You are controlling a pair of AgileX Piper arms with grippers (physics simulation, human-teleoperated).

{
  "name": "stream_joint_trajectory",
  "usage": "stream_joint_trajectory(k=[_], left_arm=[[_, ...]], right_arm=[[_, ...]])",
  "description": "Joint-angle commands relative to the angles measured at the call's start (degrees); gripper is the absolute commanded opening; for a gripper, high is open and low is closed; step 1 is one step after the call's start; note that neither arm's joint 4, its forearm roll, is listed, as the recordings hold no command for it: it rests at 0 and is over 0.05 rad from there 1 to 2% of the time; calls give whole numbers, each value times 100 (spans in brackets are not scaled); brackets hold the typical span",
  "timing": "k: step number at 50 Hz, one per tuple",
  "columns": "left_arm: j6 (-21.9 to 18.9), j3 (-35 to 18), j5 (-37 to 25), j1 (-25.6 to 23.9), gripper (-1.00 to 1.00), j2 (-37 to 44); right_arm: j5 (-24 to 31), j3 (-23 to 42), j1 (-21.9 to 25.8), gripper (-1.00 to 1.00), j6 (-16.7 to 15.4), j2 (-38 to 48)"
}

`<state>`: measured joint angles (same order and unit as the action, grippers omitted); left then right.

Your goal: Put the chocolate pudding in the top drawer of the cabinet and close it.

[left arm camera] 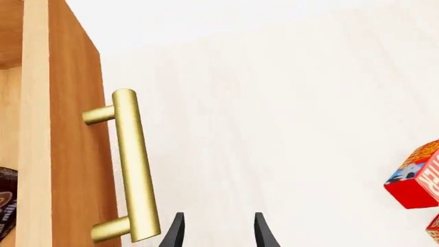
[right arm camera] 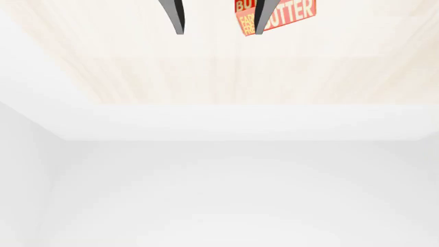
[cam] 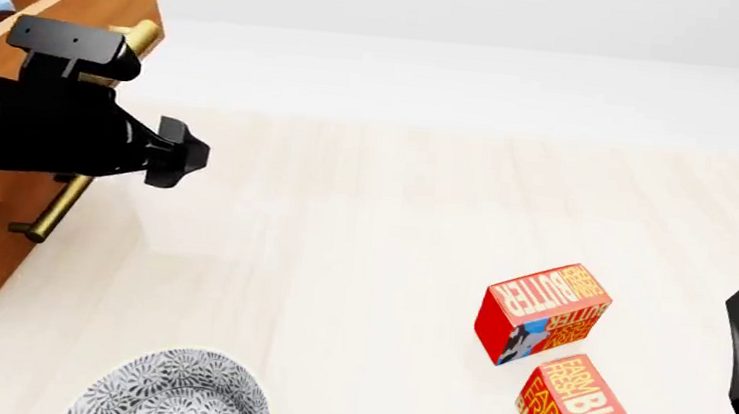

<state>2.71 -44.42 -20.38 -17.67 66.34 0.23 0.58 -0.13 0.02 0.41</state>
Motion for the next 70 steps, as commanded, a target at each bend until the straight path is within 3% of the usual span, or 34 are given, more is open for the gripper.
stream_joint_trajectory(k=[1,36,40,42,53,60,70], left_arm=[[47,-26,49,538,100,-73],[114,90,501,1192,100,356],[303,161,582,1175,100,541],[103,207,631,1424,100,536],[27,280,703,1755,100,607],[-264,297,808,2182,100,589],[-262,213,854,2441,100,696]], right_arm=[[-16,-15,1,100,7,6],[-16,-16,1,100,9,6],[-16,-15,3,100,6,4],[-16,-16,2,100,8,6],[-16,-15,0,100,6,4],[-16,-16,2,100,8,6],[-16,-15,2,100,6,5]])
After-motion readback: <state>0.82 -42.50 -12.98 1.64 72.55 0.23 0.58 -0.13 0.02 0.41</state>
